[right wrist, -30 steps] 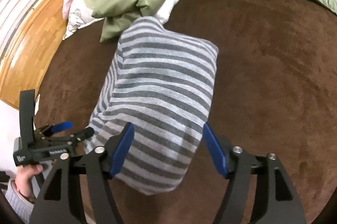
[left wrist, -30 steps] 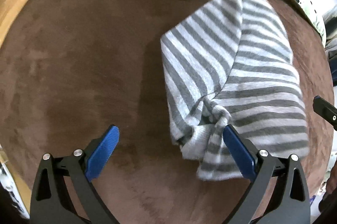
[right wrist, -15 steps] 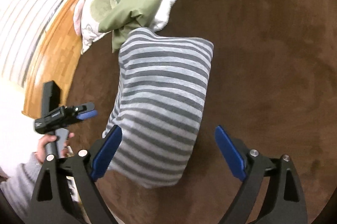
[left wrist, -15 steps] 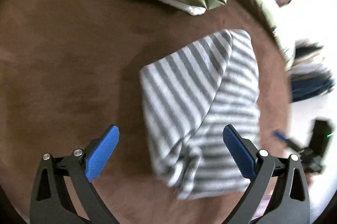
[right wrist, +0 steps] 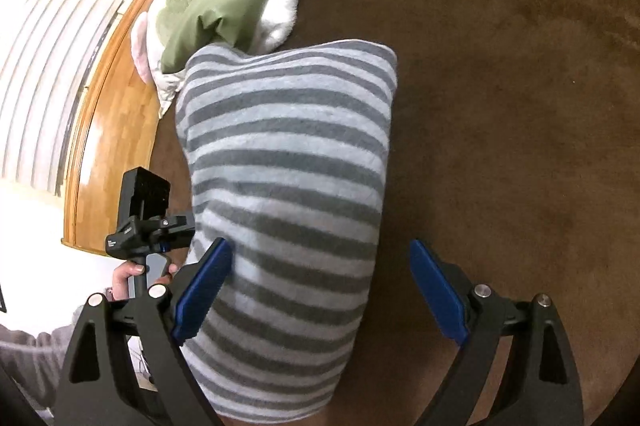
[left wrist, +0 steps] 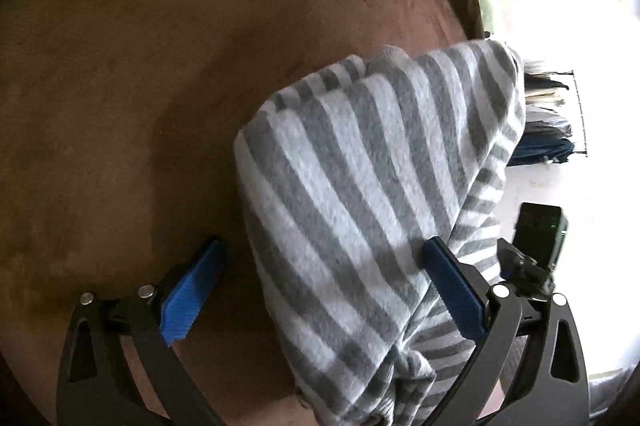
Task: Fold large clothes
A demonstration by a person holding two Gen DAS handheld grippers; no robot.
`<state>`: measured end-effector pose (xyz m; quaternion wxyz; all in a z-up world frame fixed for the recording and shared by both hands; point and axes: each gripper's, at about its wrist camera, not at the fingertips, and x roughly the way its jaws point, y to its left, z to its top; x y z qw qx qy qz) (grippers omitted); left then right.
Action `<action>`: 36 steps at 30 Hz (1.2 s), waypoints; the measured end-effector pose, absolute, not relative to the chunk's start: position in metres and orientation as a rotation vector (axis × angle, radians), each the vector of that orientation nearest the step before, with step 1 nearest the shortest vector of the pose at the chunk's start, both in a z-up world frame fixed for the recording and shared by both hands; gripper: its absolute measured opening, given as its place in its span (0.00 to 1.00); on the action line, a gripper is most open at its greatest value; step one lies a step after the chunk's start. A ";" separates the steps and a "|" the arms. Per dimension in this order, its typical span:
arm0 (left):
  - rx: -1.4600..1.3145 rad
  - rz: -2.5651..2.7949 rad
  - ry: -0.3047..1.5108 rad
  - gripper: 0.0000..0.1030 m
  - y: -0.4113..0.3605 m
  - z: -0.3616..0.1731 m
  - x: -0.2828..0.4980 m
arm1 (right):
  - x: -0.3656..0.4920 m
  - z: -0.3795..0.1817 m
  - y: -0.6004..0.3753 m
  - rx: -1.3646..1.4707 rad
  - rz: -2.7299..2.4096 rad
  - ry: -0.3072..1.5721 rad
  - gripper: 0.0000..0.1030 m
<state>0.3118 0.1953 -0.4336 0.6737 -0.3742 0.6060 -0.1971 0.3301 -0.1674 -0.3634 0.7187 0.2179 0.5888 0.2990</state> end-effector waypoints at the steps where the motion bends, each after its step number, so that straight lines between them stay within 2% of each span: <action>1: -0.847 -0.451 1.359 0.94 0.194 -0.435 0.313 | 0.332 -0.366 -0.169 0.501 0.664 1.309 0.87; 10: -0.776 -0.522 1.388 0.94 0.167 -0.430 0.335 | 0.344 -0.396 -0.166 0.742 0.804 1.375 0.89; 23: -0.791 -0.592 1.406 0.94 0.136 -0.431 0.367 | 0.356 -0.413 -0.136 0.646 0.825 1.447 0.93; 26: -0.701 -0.579 1.439 0.94 0.121 -0.424 0.375 | 0.355 -0.405 -0.124 0.579 0.773 1.432 0.85; 28: -0.632 -0.569 1.462 0.92 0.111 -0.420 0.379 | 0.352 -0.401 -0.123 0.567 0.732 1.428 0.75; 30: -0.587 -0.566 1.472 0.72 0.101 -0.413 0.384 | 0.348 -0.396 -0.123 0.544 0.690 1.419 0.70; 33: -0.537 -0.536 1.443 0.55 0.092 -0.400 0.387 | 0.343 -0.387 -0.118 0.497 0.663 1.394 0.64; 36: -0.487 -0.484 1.402 0.45 0.085 -0.387 0.385 | 0.341 -0.385 -0.117 0.499 0.674 1.392 0.62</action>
